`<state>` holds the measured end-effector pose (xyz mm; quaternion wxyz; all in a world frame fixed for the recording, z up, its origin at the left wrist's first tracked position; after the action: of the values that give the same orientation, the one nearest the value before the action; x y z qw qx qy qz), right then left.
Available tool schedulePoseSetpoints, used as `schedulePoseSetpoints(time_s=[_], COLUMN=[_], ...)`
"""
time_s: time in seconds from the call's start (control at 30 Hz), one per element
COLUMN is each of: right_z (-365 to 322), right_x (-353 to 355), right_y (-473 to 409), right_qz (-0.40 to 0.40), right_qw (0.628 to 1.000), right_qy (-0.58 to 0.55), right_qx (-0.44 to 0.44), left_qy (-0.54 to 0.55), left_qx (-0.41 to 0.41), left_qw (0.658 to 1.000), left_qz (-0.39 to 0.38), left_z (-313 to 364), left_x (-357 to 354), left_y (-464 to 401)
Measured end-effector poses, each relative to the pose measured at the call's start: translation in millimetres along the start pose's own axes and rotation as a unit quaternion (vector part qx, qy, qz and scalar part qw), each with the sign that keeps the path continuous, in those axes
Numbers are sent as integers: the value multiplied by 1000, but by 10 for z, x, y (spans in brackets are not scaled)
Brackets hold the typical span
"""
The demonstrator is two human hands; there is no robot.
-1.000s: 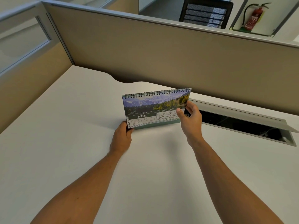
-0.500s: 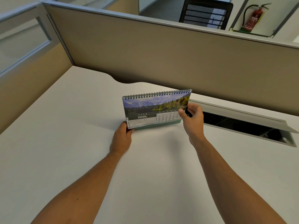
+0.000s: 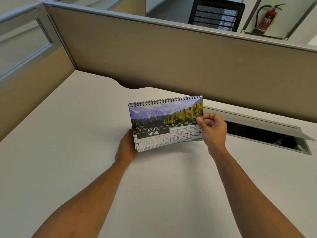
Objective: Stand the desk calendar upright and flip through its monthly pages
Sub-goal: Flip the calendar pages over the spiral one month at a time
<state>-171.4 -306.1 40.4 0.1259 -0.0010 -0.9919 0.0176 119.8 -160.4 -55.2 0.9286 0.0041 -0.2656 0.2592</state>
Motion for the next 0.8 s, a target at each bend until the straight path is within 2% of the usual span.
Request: schedulePoseSetpoints(time_s=[0.17, 0.33, 0.47, 0.53, 0.63, 0.73, 0.8], right_z=[-18, -198, -363, -435, -597, -837, -958], right_x=[49, 114, 196, 203, 120, 21, -21], right_y=[7, 59, 65, 19, -54, -97, -135], right_qz=[-6, 19, 30, 7, -80, -170, -179], right_qw=[1000, 997, 998, 997, 990, 975, 964], right_qy=[14, 55, -30, -80, -108, -140, -194], right_qx=[-6, 44, 38, 9, -34, -25, -28], left_qy=[-3, -16, 3, -10, 12, -4, -35], left_qx=[-16, 0, 1, 16, 14, 12, 10], left_qw=[1000, 1000, 1000, 1000, 1000, 1000, 999], left_qz=[7, 5, 4, 4, -2, 8, 8], left_z=[48, 18, 15, -2, 29, 28, 14], left_x=[10, 11, 8, 4, 9, 19, -3], left_y=[-3, -18, -9, -10, 24, 12, -17])
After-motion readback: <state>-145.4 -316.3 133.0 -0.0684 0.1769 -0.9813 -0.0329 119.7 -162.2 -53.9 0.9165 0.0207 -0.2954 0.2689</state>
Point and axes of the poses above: each hand's wrist, its own y-axis away from the middle knuckle, its own x-axis out of the back of the hand, z = x × y, the point moved 9 cm from there along -y, towards the middle knuckle, and after that the axes turned 2 degrees about -x, right-handed, at the moved point
